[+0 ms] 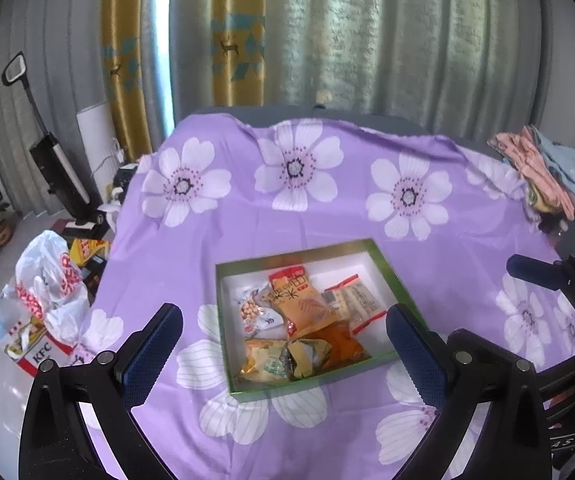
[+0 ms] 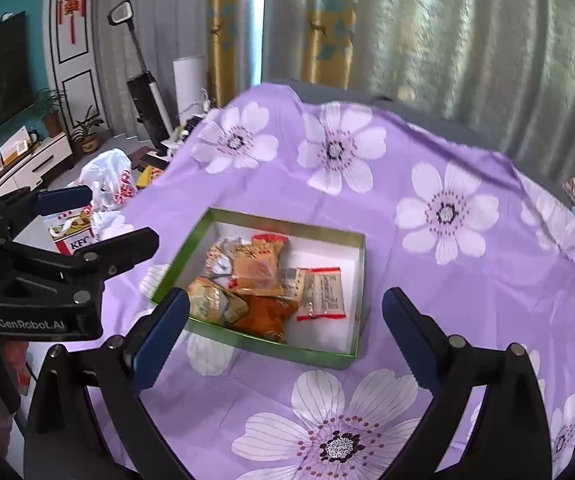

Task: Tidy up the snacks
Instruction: 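Withdraw the open left tool from the box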

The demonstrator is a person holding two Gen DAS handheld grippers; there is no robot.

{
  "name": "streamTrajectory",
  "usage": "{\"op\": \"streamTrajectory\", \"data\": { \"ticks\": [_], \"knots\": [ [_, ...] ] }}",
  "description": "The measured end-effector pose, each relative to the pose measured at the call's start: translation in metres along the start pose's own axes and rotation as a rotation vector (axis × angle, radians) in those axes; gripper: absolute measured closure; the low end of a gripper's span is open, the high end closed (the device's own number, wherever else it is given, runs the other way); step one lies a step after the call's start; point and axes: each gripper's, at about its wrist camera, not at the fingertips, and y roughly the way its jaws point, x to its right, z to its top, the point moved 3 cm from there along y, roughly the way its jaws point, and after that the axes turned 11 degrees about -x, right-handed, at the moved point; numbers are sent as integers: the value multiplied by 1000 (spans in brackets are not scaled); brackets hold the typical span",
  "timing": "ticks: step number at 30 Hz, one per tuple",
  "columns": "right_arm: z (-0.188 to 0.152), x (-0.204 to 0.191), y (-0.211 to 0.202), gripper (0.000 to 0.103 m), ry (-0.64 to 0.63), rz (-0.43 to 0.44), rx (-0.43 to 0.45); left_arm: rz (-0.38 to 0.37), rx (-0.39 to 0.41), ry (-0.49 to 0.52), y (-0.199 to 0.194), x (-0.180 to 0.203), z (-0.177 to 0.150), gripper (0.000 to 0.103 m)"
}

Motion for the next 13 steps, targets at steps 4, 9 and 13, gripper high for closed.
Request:
{"op": "streamTrajectory", "data": {
  "ticks": [4,9,13],
  "knots": [
    [2,-6,-13,5,-3,8,16,30,20,-1,-12,-2,0,2],
    [2,-10,-19,5,-13,8,24,34,36,-12,-18,-4,0,2],
    [2,-11,-19,5,-16,8,25,48,55,-18,-22,-4,0,2]
  ]
}}
